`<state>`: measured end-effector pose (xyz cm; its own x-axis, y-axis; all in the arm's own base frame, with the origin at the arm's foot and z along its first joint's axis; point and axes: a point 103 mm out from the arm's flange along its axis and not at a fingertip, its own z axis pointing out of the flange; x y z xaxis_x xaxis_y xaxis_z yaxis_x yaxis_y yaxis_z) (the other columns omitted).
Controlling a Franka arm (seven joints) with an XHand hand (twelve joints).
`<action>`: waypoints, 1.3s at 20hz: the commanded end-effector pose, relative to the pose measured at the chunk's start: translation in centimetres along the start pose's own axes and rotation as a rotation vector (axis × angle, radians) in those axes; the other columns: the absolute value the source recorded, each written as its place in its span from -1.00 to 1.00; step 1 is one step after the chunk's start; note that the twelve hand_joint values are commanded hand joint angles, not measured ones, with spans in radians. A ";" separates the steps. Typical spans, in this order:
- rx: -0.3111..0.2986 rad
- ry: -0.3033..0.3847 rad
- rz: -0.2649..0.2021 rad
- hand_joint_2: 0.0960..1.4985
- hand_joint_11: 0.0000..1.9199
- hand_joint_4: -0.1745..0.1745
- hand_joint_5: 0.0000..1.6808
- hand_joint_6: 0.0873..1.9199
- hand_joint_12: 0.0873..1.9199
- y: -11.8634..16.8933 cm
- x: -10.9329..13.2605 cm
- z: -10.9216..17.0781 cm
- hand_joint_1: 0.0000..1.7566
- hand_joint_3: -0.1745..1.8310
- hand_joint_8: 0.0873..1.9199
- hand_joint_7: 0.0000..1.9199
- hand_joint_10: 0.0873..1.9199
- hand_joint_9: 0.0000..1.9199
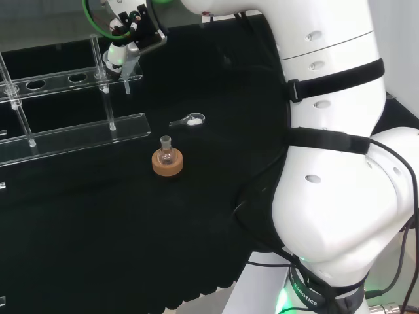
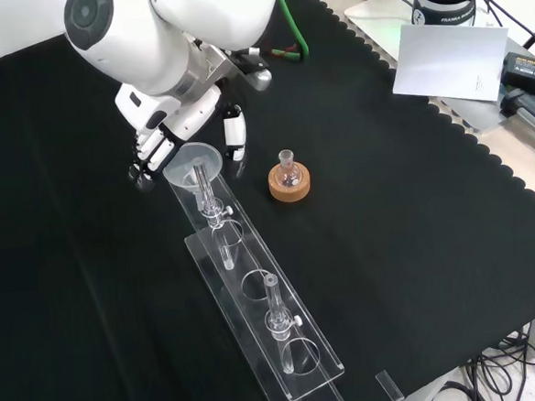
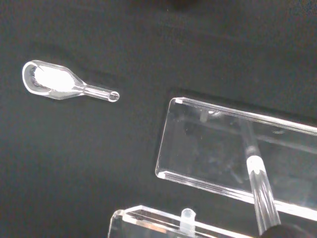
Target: Pick up the funnel from the transparent funnel stand.
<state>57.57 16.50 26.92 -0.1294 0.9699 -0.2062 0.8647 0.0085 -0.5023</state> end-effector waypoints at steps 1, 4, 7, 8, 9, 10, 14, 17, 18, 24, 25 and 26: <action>0.004 -0.008 0.000 -0.07 -0.56 -0.22 -0.91 -1.00 0.45 0.4 -0.2 0.4 -0.29 -0.58 -0.47 -1.00 -0.14 -0.74; 0.004 -0.018 0.005 -0.08 -0.56 -0.25 -0.85 -1.00 0.44 0.6 -0.2 0.6 -0.29 -0.57 -0.36 -0.99 -0.20 -0.66; -0.017 -0.017 0.016 -0.06 -0.56 -0.28 -0.72 -1.00 0.44 0.6 -0.3 0.3 -0.29 -0.55 -0.31 -0.92 -0.25 -0.59; -0.037 -0.023 0.023 -0.05 -0.56 -0.29 -0.67 -1.00 0.44 0.4 -0.3 0.1 -0.30 -0.54 -0.29 -0.86 -0.28 -0.55; -0.065 -0.033 0.030 -0.04 -0.56 -0.30 -0.61 -1.00 0.43 0.3 -0.3 -0.1 -0.29 -0.53 -0.29 -0.80 -0.31 -0.50; -0.096 -0.045 0.039 -0.03 -0.55 -0.32 -0.55 -1.00 0.42 0.1 -0.2 -0.3 -0.29 -0.52 -0.29 -0.73 -0.34 -0.44; -0.199 -0.085 0.052 0.03 -0.48 -0.38 -0.38 -0.99 0.36 -0.8 0.0 -1.6 -0.25 -0.49 -0.28 -0.48 -0.44 -0.23; -0.229 -0.107 0.044 0.05 -0.42 -0.39 -0.31 -0.94 0.32 -1.8 0.1 -3.0 -0.21 -0.46 -0.28 -0.39 -0.49 -0.14; -0.237 -0.120 0.045 0.05 -0.42 -0.39 -0.30 -0.89 0.31 -2.2 0.2 -3.5 -0.21 -0.45 -0.28 -0.37 -0.52 -0.11; -0.239 -0.137 0.083 0.03 -0.40 -0.38 -0.38 -0.54 0.29 -5.6 -0.6 -5.7 -0.18 -0.42 -0.28 -0.32 -0.57 -0.03; -0.240 -0.141 0.092 0.03 -0.40 -0.38 -0.39 -0.51 0.29 -6.3 -0.7 -6.0 -0.18 -0.41 -0.28 -0.32 -0.57 -0.03; -0.242 -0.143 0.098 0.03 -0.40 -0.38 -0.40 -0.49 0.29 -6.9 -0.9 -6.2 -0.18 -0.41 -0.27 -0.32 -0.56 -0.03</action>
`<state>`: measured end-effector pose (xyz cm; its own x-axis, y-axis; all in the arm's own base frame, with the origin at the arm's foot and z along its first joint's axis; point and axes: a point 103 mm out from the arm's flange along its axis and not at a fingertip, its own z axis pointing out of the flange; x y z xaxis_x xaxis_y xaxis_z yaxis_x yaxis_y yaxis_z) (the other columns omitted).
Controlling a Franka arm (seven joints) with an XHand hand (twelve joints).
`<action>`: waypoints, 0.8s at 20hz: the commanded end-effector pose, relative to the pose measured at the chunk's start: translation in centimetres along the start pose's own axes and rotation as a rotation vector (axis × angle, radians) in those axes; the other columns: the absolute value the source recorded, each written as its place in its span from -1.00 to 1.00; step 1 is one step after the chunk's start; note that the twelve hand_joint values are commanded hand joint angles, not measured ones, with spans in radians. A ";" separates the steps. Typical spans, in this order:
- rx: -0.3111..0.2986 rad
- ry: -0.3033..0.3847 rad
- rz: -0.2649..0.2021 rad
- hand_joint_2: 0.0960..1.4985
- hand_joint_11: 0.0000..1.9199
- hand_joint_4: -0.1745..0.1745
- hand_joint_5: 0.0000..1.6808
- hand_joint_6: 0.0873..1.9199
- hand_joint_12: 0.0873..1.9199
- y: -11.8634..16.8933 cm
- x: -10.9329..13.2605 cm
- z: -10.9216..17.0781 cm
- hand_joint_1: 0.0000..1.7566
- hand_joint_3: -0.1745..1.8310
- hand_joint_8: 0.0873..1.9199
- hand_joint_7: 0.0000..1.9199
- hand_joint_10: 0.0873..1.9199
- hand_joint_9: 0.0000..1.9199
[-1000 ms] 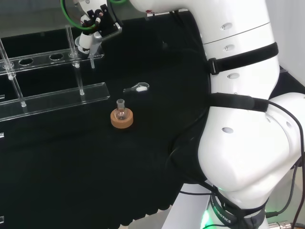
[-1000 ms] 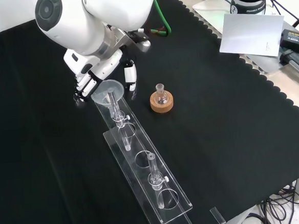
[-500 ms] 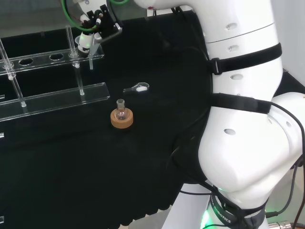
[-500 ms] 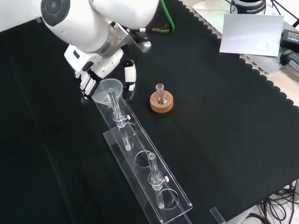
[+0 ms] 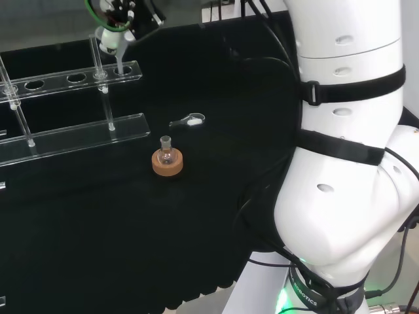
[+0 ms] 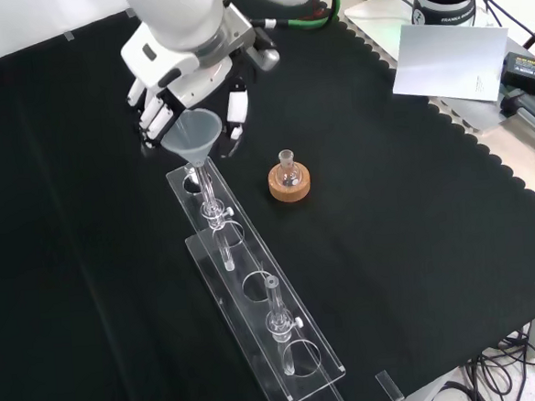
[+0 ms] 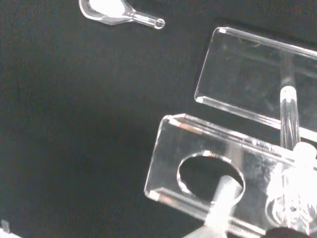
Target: Pick up the funnel from the transparent funnel stand.
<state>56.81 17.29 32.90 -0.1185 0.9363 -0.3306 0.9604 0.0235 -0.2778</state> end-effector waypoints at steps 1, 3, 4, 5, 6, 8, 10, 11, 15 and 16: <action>-0.007 -0.039 0.048 0.03 -0.40 -0.38 -0.40 -0.47 0.29 -3.8 -1.2 -2.4 -0.18 -0.41 -0.27 -0.32 -0.56 -0.03; -0.013 -0.047 0.062 0.02 -0.40 -0.38 -0.41 -0.46 0.29 -4.9 -1.6 -2.8 -0.18 -0.41 -0.27 -0.32 -0.56 -0.03; -0.017 -0.050 0.068 0.02 -0.40 -0.38 -0.41 -0.46 0.29 -5.6 -1.8 -3.0 -0.18 -0.41 -0.27 -0.32 -0.56 -0.03; -0.019 -0.053 0.073 0.02 -0.40 -0.38 -0.41 -0.46 0.29 -6.0 -1.9 -3.1 -0.18 -0.41 -0.27 -0.32 -0.56 -0.03; -0.022 -0.060 0.081 0.02 -0.40 -0.38 -0.41 -0.46 0.29 -6.8 -2.0 -3.2 -0.18 -0.41 -0.27 -0.32 -0.56 -0.03; -0.023 -0.072 0.090 0.02 -0.40 -0.38 -0.42 -0.45 0.29 -7.9 -2.1 -3.3 -0.18 -0.40 -0.27 -0.32 -0.56 -0.03; -0.022 -0.084 0.099 0.02 -0.40 -0.38 -0.42 -0.45 0.29 -9.0 -2.1 -3.2 -0.18 -0.40 -0.26 -0.32 -0.56 -0.03; -0.018 -0.090 0.105 0.02 -0.40 -0.38 -0.42 -0.45 0.29 -9.6 -2.1 -3.1 -0.18 -0.40 -0.26 -0.32 -0.56 -0.03; 0.003 -0.110 0.134 0.02 -0.40 -0.38 -0.42 -0.44 0.29 -12.0 -2.3 -2.1 -0.18 -0.40 -0.26 -0.32 -0.55 -0.03; 0.005 -0.111 0.138 0.02 -0.40 -0.38 -0.42 -0.44 0.29 -12.5 -2.3 -1.9 -0.18 -0.40 -0.26 -0.32 -0.55 -0.03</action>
<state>49.08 15.96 38.49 -0.0456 0.9046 -0.4239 0.9703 -0.0607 -0.2340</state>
